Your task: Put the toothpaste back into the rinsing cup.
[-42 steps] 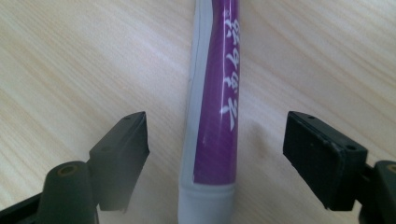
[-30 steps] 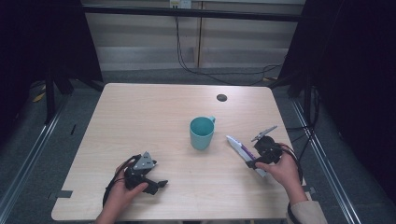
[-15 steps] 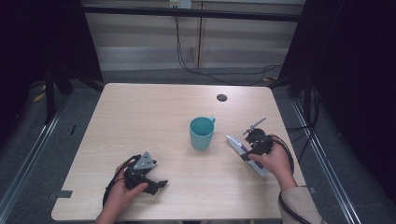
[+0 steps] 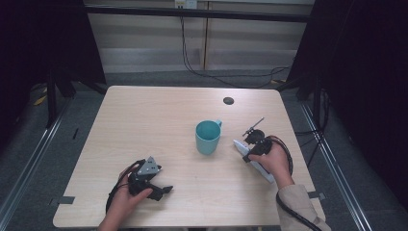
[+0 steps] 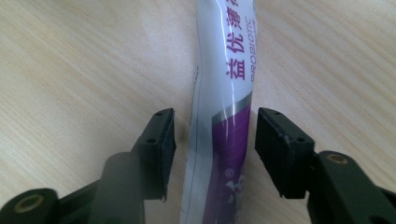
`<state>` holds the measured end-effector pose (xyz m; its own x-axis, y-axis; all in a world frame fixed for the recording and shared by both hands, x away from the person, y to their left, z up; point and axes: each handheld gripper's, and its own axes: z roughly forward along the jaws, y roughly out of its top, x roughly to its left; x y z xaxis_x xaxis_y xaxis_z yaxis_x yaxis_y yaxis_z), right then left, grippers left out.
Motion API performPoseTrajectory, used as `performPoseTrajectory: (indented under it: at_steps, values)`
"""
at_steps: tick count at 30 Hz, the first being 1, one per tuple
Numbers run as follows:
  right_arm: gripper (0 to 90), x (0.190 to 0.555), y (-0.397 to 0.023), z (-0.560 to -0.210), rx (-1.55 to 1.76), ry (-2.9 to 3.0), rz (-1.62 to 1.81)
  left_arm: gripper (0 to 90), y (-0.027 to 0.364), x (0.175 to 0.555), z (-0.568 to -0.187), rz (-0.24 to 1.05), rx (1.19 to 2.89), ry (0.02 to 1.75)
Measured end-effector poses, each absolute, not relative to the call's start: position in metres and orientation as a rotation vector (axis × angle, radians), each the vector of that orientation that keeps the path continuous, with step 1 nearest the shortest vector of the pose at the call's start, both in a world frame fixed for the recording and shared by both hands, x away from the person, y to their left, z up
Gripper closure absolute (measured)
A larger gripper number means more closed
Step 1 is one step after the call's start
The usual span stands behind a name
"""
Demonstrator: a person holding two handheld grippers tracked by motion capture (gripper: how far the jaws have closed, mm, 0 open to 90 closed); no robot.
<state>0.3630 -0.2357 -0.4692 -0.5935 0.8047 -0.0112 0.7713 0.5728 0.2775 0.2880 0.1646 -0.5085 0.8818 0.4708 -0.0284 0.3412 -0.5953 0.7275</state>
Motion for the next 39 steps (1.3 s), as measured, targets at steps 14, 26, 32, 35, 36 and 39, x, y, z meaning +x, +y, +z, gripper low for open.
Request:
performPoseTrajectory:
  at_steps: [14,26,32,35,36,39]
  values:
    - [75.1,0.363,-0.227,-0.471,1.337,2.680,0.370,12.7,0.165,0.288,-0.509,0.213,2.263,0.581]
    - [75.8,0.355,-0.239,-0.463,1.357,2.647,0.533,12.7,0.165,0.288,-0.509,0.212,2.261,0.582]
    - [76.0,0.351,-0.243,-0.453,1.355,2.621,0.610,12.7,0.165,0.288,-0.509,0.213,2.262,0.581]
    - [76.0,0.349,-0.244,-0.447,1.342,2.601,0.660,12.7,0.165,0.288,-0.509,0.213,2.263,0.581]
    - [76.0,0.348,-0.244,-0.444,1.344,2.599,0.670,12.7,0.165,0.288,-0.509,0.213,2.263,0.581]
    - [76.0,0.346,-0.244,-0.439,1.335,2.580,0.716,12.7,0.165,0.288,-0.508,0.213,2.263,0.580]
